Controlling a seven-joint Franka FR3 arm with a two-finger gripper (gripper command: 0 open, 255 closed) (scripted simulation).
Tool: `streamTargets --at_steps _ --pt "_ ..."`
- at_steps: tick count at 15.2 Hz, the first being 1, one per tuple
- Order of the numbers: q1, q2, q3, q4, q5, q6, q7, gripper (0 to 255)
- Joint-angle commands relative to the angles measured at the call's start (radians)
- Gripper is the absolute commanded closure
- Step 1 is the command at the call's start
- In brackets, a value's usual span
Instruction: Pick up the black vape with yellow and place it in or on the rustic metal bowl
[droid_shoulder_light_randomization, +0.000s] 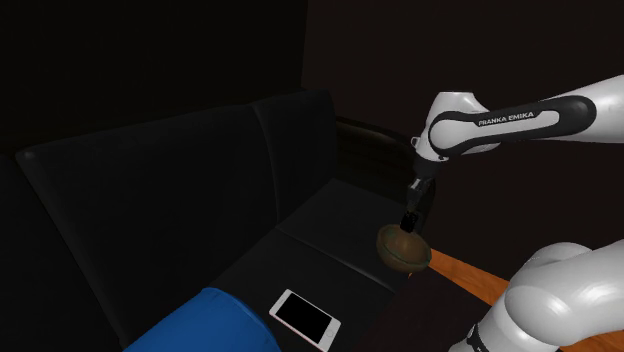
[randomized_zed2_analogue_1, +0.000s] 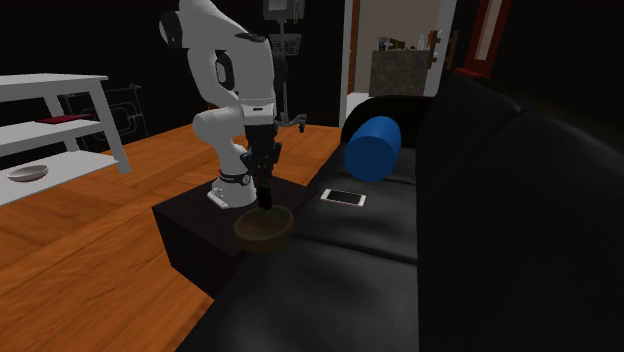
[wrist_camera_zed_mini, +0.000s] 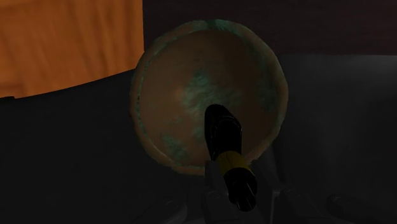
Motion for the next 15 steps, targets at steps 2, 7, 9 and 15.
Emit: streamTargets --at_steps 2,7,9,15 --pt "-0.001 0.016 -0.005 -0.03 -0.003 0.046 -0.001 255" --pt "-0.001 0.055 -0.015 -0.073 -0.007 0.128 -0.002 255" --pt "-0.001 0.068 -0.018 -0.084 -0.008 0.152 -0.002 255" --pt "-0.001 0.068 -0.018 -0.084 -0.008 0.152 -0.002 255"
